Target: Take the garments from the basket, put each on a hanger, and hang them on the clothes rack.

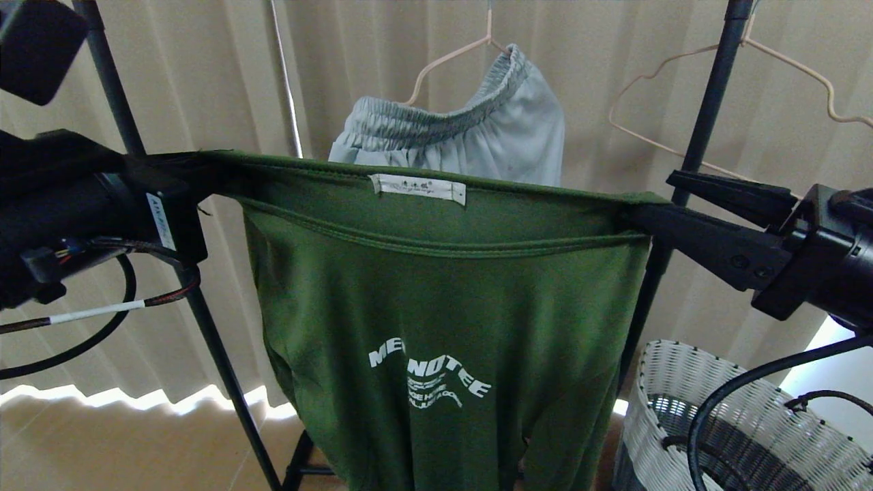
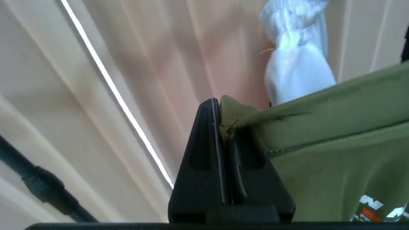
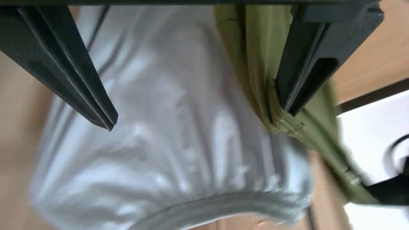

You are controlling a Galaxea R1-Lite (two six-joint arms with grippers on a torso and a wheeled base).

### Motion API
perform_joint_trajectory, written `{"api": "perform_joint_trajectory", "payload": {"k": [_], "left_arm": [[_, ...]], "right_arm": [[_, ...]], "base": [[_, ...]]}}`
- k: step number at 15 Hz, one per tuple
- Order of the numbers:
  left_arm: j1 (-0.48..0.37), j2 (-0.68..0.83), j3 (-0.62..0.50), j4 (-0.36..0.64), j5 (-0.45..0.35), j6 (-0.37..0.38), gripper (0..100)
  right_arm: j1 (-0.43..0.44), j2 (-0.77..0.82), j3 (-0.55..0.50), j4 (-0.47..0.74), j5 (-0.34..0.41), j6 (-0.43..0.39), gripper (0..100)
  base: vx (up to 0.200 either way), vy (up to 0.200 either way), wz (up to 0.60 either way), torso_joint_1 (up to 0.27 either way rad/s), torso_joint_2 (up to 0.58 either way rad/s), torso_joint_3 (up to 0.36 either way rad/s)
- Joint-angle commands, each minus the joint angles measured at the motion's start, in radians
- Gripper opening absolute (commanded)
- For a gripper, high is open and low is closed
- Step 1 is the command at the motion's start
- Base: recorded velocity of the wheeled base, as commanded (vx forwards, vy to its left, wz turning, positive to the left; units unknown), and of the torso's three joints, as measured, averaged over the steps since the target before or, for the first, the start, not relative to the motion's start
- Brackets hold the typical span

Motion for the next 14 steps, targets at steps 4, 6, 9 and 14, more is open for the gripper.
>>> {"api": "perform_joint_trajectory", "payload": {"k": [4, 6, 9, 14], "left_arm": [[0.002, -0.002, 0.022, 0.000, 0.001, 0.001, 0], [0.003, -0.002, 0.022, 0.000, 0.001, 0.001, 0], [0.005, 0.004, 0.026, 0.000, 0.001, 0.003, 0], [0.008, 0.000, 0.045, -0.003, 0.001, 0.004, 0]], "right_arm": [[0.000, -0.029, 0.023, -0.001, 0.005, 0.000, 100], [0.000, -0.037, 0.035, -0.001, 0.007, 0.000, 100], [0.000, -0.043, 0.044, -0.001, 0.030, 0.001, 100], [0.000, -0.092, 0.093, 0.004, 0.131, 0.000, 100]], "base": [[0.000, 0.000, 0.00, 0.000, 0.00, 0.000], [0.000, 0.000, 0.00, 0.000, 0.00, 0.000], [0.000, 0.000, 0.00, 0.000, 0.00, 0.000], [0.000, 0.000, 0.00, 0.000, 0.00, 0.000]]}}
